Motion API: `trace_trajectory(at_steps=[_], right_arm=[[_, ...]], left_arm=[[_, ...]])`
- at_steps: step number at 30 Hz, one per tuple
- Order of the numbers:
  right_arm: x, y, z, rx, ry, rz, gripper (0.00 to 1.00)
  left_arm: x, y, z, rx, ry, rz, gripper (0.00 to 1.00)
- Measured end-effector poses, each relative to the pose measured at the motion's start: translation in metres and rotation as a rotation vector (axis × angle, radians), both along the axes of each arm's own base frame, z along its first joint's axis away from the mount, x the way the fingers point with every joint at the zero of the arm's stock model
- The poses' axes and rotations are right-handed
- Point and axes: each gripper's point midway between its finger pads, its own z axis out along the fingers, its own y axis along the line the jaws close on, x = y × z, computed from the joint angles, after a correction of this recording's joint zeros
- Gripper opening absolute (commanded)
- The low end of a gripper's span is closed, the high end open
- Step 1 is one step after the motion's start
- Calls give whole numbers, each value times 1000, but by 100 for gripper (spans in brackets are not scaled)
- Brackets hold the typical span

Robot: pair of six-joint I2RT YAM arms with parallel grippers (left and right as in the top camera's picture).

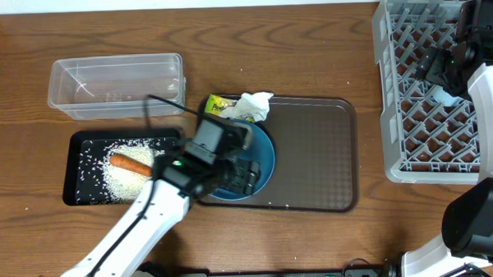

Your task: Sort waste into correct bins and load items into the dishwasher rack

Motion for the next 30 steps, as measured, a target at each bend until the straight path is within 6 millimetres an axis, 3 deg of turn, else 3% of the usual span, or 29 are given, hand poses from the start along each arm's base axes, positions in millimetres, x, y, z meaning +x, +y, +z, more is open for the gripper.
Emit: trace_trajectory(at_steps=[5,9,14,17,21,27,30], right_arm=[[0,0,0,0,0,0,99],[0,0,0,0,0,0,99],[0,0,0,0,0,0,99],[0,0,0,0,0,0,99],[0,0,0,0,0,0,99],[0,0,0,0,0,0,99],[0,0,0,0,0,0,99]], left_arm=[[-8,-20,-20,54,6,-73,80],[-2,-10,-46,193,-1,-23,77],[20,-5,-62,259,-49,64,39],[31,-3,-68,282,-77,113,25],[42,0,-67,293,-116,173,13],[53,-4,-65,266,-149,236,7],[50,-5,-76,271,-109,247,6]])
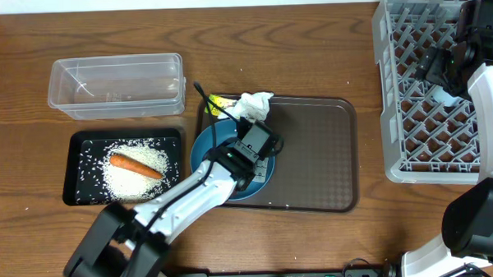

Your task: Sort waste into correct bins and load items into the dishwasher rack

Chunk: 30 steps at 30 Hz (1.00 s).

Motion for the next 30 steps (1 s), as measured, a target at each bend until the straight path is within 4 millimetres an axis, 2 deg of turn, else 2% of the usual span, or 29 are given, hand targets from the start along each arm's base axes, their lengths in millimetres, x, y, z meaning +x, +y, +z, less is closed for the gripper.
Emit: trace_trajectory(at_steps=[5,11,18,24,27,30], right_arm=[[0,0,0,0,0,0,99],[0,0,0,0,0,0,99],[0,0,0,0,0,0,99],[0,0,0,0,0,0,99],[0,0,0,0,0,0,99],[0,0,0,0,0,0,99]], left_arm=[[-12,-14,-28,-36,101,-26,6],[-14,-59,-19,-168,66,-108,6],[-24,-136,13,-401,-29,-244,6],[-46,-205,65,-668,-121,-399,8],[-66,-224,78,-733,-119,-470,7],[-78,-226,75,-722,-73,-497,7]])
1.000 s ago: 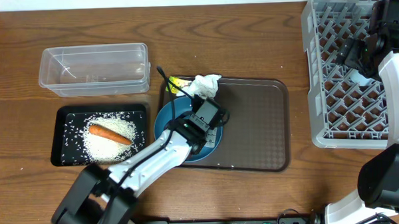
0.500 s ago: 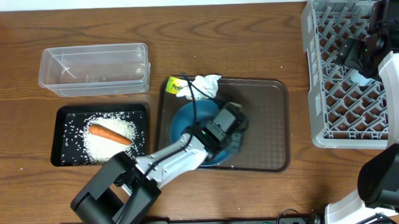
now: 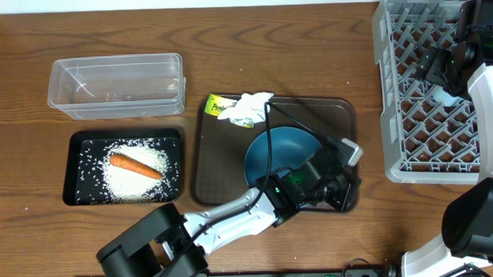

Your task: Sort waste into correct bins and load items into the dishwasher rack

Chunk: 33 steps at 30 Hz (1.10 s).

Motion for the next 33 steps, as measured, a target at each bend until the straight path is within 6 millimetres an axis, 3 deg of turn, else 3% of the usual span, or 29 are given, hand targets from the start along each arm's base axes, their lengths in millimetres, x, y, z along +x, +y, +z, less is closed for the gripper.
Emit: trace_trajectory(at_steps=[3,6,8,11,14,15,19,20,25,29,33], right_arm=[[0,0,0,0,0,0,99],[0,0,0,0,0,0,99],[0,0,0,0,1,0,99],[0,0,0,0,1,0,99],[0,0,0,0,0,0,99],[0,0,0,0,0,0,99],[0,0,0,0,-1,0,99],[1,0,0,-1,-5,0,99],[7,10,-1,61,-31,24,99],[8,48,-6,264,-37,104,99],[6,102,0,547,-57,228,99]], left_arm=[[9,24,-1,70,36,33,8],[33,72,14,149,57,137,12],[56,118,35,193,51,257,17],[80,202,61,276,46,477,39],[88,288,75,356,50,715,56],[88,309,78,372,56,775,68],[85,385,91,401,70,1018,87],[83,397,93,404,74,1058,91],[80,446,90,424,121,1226,94],[81,470,78,434,190,1300,98],[82,483,55,434,313,1319,99]])
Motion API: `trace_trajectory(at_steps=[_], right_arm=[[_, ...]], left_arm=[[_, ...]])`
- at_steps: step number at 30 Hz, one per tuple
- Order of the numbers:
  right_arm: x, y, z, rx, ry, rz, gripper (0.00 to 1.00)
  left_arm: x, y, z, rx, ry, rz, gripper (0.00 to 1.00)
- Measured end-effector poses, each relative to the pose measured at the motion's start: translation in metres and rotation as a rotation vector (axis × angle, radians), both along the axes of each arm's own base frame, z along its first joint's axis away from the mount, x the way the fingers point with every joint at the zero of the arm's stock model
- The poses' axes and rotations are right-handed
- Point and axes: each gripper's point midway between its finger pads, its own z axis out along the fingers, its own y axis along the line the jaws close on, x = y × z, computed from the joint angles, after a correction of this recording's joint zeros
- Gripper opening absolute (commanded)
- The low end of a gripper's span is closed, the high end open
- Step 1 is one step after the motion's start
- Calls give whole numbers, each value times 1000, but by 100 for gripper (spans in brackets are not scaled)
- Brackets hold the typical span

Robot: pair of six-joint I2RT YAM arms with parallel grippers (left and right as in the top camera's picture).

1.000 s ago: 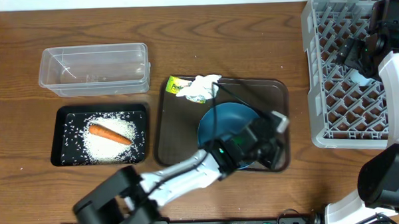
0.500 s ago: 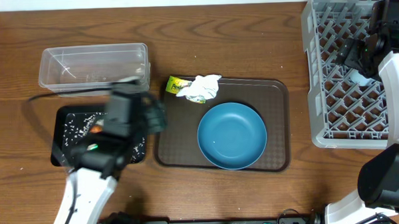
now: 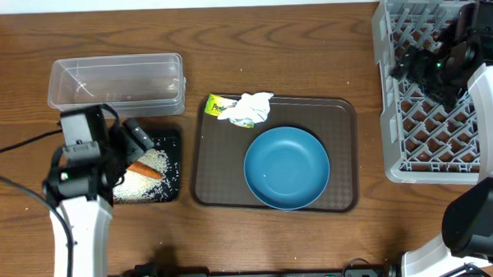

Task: Sort waste into correct bins and load items into the dishwasher rack
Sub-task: 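Reach the right gripper to the blue bowl and grasp its rim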

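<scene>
A blue bowl point(image 3: 286, 167) sits empty on the right half of the brown tray point(image 3: 215, 177). A crumpled white napkin point(image 3: 252, 105) and a yellow-green wrapper point(image 3: 220, 107) lie at the tray's back left corner. The grey dishwasher rack point(image 3: 391, 109) stands at the right. My left gripper point(image 3: 136, 135) hovers over the black bin point(image 3: 170, 170), which holds rice and a carrot point(image 3: 151, 169); its fingers look open and empty. My right gripper point(image 3: 406, 68) hangs over the rack's left part, its jaws too dark to read.
A clear plastic container point(image 3: 115, 85) stands behind the black bin at the back left. The left arm covers the black bin's left half. Bare wooden table point(image 3: 293, 46) lies behind the tray and between tray and rack.
My left arm has left the bowl and swung from the tray's right side to over the black bin. The bowl stays on the tray's right half. My right gripper has shifted left over the rack.
At first my left gripper was at the bowl on the tray's left half. A second later it was still there, reaching in from below. Then bowl and gripper were at the tray's right half. Now the bowl lies free there and the left arm is back at the left.
</scene>
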Motion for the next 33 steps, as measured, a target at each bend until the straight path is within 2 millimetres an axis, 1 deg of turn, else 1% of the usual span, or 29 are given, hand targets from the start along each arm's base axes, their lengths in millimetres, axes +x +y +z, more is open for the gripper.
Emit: trace_trajectory(at_steps=[1,3,6,9,10,11,15,18,20,23,27,29,33], right_arm=[[1,15,5,64,-24,60,99],[-1,42,12,140,-53,165,99],[-13,93,15,179,-62,354,99],[-26,144,11,134,-52,510,99],[-33,164,8,99,-48,566,99],[-36,176,6,73,-45,594,99],[-59,236,-2,-48,-56,725,99],[-75,269,-3,-92,-84,801,99],[-88,289,-4,-128,-98,844,99],[-107,311,-7,-174,-103,883,99],[-128,330,-14,-209,-91,922,99],[-136,336,-22,-226,-72,935,99],[-151,350,-51,-273,0,950,99]], left_arm=[[0,2,-6,-11,24,9,99],[-1,2,-15,-29,56,11,99],[-1,0,-27,-53,104,7,100],[-1,-1,-37,-68,138,4,100],[-1,-2,-40,-72,149,3,100],[0,-2,-42,-77,157,2,100],[0,-2,-49,-83,183,2,100],[0,-2,-50,-84,186,2,100],[0,-2,-50,-84,186,2,100],[0,-2,-50,-84,186,2,100],[0,-2,-50,-84,187,2,100],[0,-2,-50,-84,186,2,100],[0,-2,-50,-84,186,2,100]])
